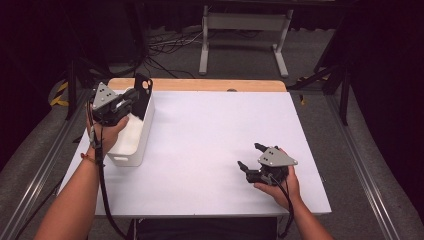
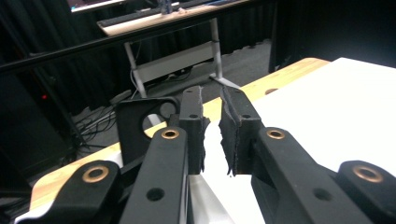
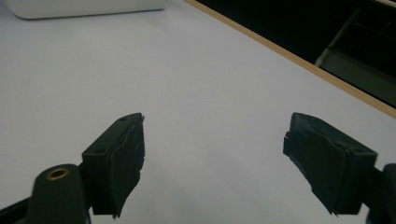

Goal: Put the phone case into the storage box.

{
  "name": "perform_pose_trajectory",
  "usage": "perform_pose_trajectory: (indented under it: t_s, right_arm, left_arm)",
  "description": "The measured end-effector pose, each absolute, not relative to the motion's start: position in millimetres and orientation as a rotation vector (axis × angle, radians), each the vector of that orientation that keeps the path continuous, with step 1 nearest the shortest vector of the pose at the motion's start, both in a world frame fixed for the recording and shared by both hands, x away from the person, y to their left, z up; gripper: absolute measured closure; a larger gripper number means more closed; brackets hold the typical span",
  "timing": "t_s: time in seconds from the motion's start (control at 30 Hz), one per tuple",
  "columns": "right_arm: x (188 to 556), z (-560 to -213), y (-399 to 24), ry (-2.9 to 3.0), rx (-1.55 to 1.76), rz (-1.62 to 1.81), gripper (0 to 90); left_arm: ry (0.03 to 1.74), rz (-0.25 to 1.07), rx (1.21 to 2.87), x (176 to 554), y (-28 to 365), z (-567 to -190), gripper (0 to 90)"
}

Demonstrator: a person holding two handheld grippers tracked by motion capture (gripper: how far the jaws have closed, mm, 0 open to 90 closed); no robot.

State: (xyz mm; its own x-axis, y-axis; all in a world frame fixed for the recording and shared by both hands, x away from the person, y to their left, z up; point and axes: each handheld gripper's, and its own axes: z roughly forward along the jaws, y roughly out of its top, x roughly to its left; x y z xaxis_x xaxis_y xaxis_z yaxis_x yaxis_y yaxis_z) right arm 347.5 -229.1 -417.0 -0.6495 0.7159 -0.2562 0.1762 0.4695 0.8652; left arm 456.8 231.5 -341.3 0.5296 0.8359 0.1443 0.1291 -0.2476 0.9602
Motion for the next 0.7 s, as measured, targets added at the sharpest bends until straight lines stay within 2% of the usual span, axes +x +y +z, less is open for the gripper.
perform_pose_trajectory:
  t_s: [0.23,0.5,0.7]
  right_arm:
    - [347.6,-416.9,-229.3,2.106,0.738,1.143,20.0]
    - [346.2,-415.9,-229.9,2.099,0.720,1.162,19.7]
    - [345.9,-415.9,-228.5,2.100,0.710,1.157,18.1]
  left_arm:
    - [0.800,0.829,1.715,452.5,228.0,-342.3,71.3]
    - [0.773,0.844,1.732,446.6,223.5,-344.0,56.2]
    - [0.758,0.846,1.738,444.3,220.2,-346.6,49.9]
